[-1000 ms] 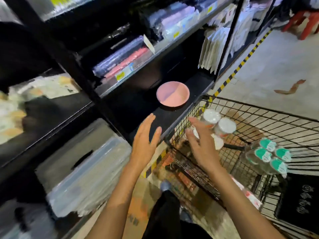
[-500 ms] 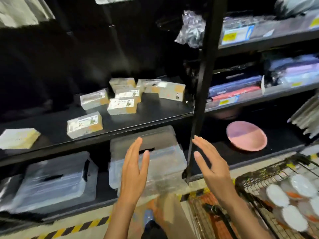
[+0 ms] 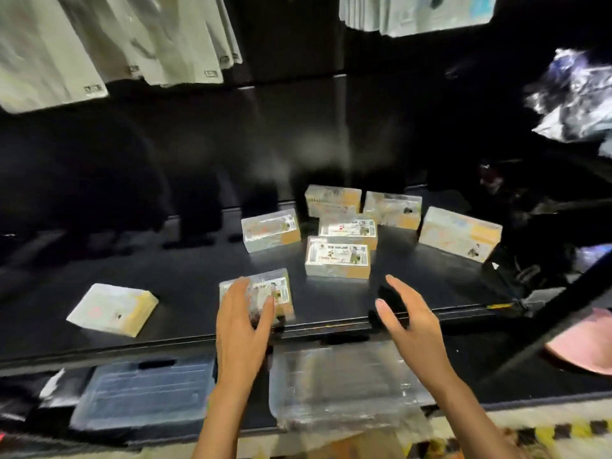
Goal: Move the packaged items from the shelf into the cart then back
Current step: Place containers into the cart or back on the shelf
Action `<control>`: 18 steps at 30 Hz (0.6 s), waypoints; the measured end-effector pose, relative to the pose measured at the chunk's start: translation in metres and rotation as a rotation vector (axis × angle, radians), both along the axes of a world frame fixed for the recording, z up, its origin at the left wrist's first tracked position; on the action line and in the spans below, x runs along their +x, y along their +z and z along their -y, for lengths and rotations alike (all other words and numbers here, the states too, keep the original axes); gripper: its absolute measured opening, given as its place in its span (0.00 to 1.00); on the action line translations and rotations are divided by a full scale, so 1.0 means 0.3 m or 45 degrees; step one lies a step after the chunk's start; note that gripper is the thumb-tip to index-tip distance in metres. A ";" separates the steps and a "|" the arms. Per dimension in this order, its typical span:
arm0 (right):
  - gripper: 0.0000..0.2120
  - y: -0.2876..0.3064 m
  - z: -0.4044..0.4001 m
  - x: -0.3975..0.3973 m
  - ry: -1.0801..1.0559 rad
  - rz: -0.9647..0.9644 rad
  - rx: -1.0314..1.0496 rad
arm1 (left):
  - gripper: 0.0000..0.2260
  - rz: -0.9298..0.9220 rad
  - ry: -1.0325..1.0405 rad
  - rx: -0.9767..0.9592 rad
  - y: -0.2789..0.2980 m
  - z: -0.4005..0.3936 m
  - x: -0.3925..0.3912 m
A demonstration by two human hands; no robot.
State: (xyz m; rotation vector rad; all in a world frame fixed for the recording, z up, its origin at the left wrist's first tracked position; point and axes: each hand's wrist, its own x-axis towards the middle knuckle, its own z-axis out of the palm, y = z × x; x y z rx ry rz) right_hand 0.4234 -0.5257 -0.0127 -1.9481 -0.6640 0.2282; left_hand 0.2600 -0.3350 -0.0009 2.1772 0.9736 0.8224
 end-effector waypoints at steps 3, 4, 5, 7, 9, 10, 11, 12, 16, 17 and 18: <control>0.26 -0.007 -0.104 0.057 -0.041 -0.045 -0.082 | 0.29 -0.121 0.124 -0.005 -0.049 -0.108 0.011; 0.27 -0.002 -0.139 0.077 -0.059 -0.057 -0.104 | 0.31 -0.156 0.177 -0.027 -0.066 -0.134 0.015; 0.27 0.002 -0.173 0.100 -0.080 -0.071 -0.113 | 0.32 -0.188 0.227 -0.046 -0.081 -0.155 0.020; 0.25 0.011 -0.235 0.140 -0.109 -0.128 -0.096 | 0.33 -0.232 0.299 -0.099 -0.111 -0.184 0.027; 0.19 0.001 -0.288 0.178 -0.111 -0.189 -0.045 | 0.30 -0.188 0.332 -0.203 -0.129 -0.197 0.037; 0.16 -0.011 -0.309 0.195 -0.113 -0.210 -0.026 | 0.29 -0.148 0.343 -0.251 -0.134 -0.200 0.043; 0.15 -0.023 -0.327 0.208 -0.112 -0.222 -0.020 | 0.27 -0.118 0.352 -0.279 -0.138 -0.201 0.049; 0.14 -0.036 -0.343 0.221 -0.111 -0.211 -0.017 | 0.25 -0.097 0.358 -0.286 -0.138 -0.203 0.057; 0.13 -0.044 -0.367 0.251 -0.068 -0.168 -0.078 | 0.20 -0.029 0.324 -0.278 -0.129 -0.213 0.092; 0.14 -0.036 -0.361 0.257 -0.052 -0.190 -0.107 | 0.20 -0.021 0.317 -0.279 -0.126 -0.217 0.102; 0.15 -0.033 -0.351 0.266 -0.036 -0.208 -0.147 | 0.20 -0.018 0.316 -0.278 -0.129 -0.221 0.111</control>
